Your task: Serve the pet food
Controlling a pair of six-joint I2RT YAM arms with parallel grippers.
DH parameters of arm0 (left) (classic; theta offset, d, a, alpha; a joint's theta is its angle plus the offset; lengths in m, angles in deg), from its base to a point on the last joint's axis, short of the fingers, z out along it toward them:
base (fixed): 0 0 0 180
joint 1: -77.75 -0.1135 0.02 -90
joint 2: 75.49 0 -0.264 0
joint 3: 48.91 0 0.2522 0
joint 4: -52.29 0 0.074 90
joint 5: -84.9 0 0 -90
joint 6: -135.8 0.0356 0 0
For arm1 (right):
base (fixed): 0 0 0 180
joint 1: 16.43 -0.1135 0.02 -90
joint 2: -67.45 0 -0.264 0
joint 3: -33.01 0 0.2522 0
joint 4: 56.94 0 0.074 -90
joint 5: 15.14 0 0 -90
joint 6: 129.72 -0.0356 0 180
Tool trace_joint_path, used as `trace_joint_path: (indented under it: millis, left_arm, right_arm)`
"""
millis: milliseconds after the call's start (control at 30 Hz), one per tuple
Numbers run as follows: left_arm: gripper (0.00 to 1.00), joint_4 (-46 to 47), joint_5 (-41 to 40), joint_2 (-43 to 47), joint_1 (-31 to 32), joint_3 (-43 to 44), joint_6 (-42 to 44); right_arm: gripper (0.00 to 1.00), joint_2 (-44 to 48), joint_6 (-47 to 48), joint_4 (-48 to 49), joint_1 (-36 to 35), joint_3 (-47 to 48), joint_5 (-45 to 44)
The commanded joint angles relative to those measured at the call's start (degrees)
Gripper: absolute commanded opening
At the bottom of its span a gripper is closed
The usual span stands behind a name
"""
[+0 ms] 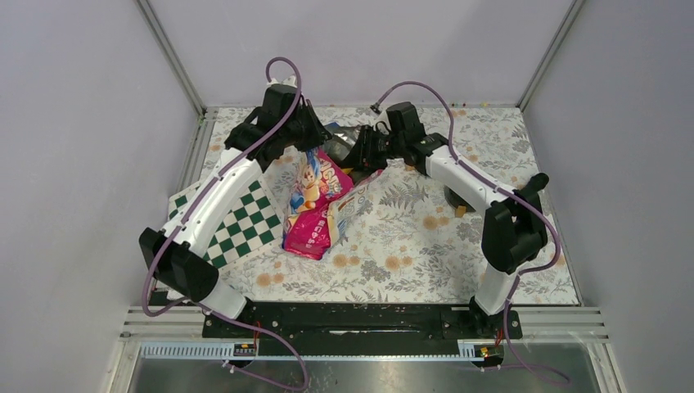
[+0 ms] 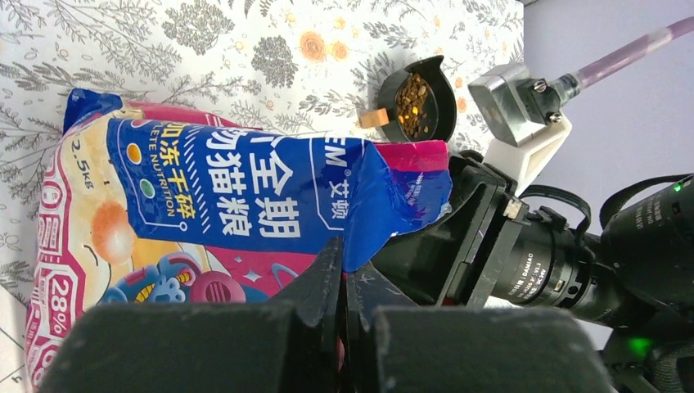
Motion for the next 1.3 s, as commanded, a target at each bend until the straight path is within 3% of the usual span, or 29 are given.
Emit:
trace_joint_path:
  millis: [0,233,500,867,1267]
  left_arm:
    - [0.0,7.37,-0.48,-1.5,0.14,5.17,-1.18]
    - [0.0,7.33,-1.13,-2.38,0.07,6.04,0.47]
    - [0.0,6.93,-2.05,-1.83,-0.95,5.2,2.41]
    - [0.0,6.99,-2.28,0.84,-3.88,2.07,3.46]
    - [0.0,9.96,1.48,5.08,-7.56,-2.26,5.47]
  right_arm:
    - [0.0,-1.15,-8.59,13.23,1.32,-2.8,9.98]
    - [0.0,0.0,-20.9,27.55,4.79,-6.76,16.3]
    - [0.0,3.52,-24.68,28.15,7.56,-6.61,16.57]
    - [0.0,9.06,-24.41,21.28,10.02,-4.8,11.87]
    - [0.0,14.95,-31.86,36.31,14.04,-13.66,10.7]
